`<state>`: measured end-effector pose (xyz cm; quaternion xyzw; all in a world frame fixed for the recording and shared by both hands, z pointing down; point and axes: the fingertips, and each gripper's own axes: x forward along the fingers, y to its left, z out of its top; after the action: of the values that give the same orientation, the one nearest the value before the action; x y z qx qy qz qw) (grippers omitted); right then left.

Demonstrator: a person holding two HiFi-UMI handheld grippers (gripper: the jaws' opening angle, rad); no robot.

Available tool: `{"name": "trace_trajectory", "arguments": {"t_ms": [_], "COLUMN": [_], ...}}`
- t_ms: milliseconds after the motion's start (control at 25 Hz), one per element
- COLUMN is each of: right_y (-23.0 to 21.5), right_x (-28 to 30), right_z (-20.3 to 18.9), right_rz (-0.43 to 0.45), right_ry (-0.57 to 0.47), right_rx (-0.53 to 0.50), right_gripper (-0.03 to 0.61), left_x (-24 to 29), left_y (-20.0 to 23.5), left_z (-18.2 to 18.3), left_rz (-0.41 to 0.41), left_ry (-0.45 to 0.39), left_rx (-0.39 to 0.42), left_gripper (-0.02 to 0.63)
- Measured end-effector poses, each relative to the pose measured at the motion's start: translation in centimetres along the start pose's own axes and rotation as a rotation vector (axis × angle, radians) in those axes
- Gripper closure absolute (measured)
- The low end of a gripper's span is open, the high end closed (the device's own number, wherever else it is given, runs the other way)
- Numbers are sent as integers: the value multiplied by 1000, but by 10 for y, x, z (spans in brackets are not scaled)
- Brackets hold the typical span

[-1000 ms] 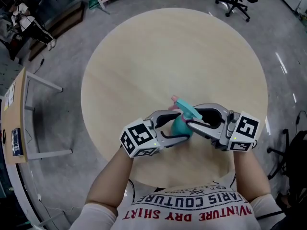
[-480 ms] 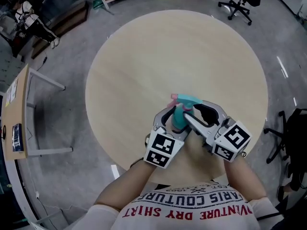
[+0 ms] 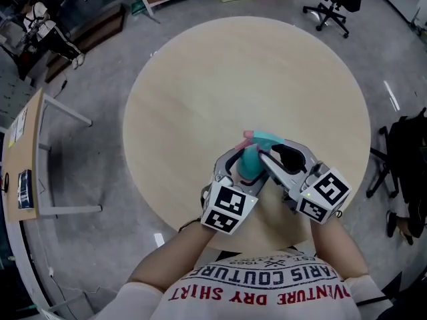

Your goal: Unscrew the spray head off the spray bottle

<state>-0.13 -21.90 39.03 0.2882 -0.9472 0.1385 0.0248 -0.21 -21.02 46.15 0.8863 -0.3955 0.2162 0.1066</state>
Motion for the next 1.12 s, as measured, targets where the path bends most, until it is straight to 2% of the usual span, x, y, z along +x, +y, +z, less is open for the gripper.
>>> {"name": "trace_trajectory", "arguments": {"t_ms": [120, 240, 400, 480, 560, 680, 760, 880, 1000, 1120], "right_y": [10, 29, 68, 78, 79, 75, 68, 50, 37, 25], "right_x": [-8, -23, -55, -59, -59, -59, -56, -42, -29, -23], "right_z": [10, 19, 29, 31, 30, 26, 24, 23, 24, 22], "right_rz": [115, 295, 537, 616, 652, 641, 586, 417, 240, 63], "right_ry": [-11, -7, -33, -37, -29, -24, -13, 7, -26, -70], "right_rx": [55, 127, 221, 242, 249, 257, 234, 181, 171, 181], "right_gripper": [450, 453, 453, 453, 453, 453, 451, 445, 391, 385], "left_x": [-17, -45, -94, -103, -101, -94, -87, -68, -53, -45], "left_y": [-12, -28, -63, -74, -81, -82, -76, -53, -34, -31], "left_z": [9, 17, 26, 27, 25, 22, 21, 20, 19, 23], "left_rz": [-214, -465, -846, -974, -1027, -1009, -943, -731, -479, -294], "left_ry": [-59, -107, -126, -90, -49, -40, -46, -52, -69, -119], "left_rx": [-23, -15, -132, -168, -162, -156, -144, -79, 12, 40], "left_gripper": [288, 290, 291, 291, 291, 291, 293, 293, 293, 294]}}
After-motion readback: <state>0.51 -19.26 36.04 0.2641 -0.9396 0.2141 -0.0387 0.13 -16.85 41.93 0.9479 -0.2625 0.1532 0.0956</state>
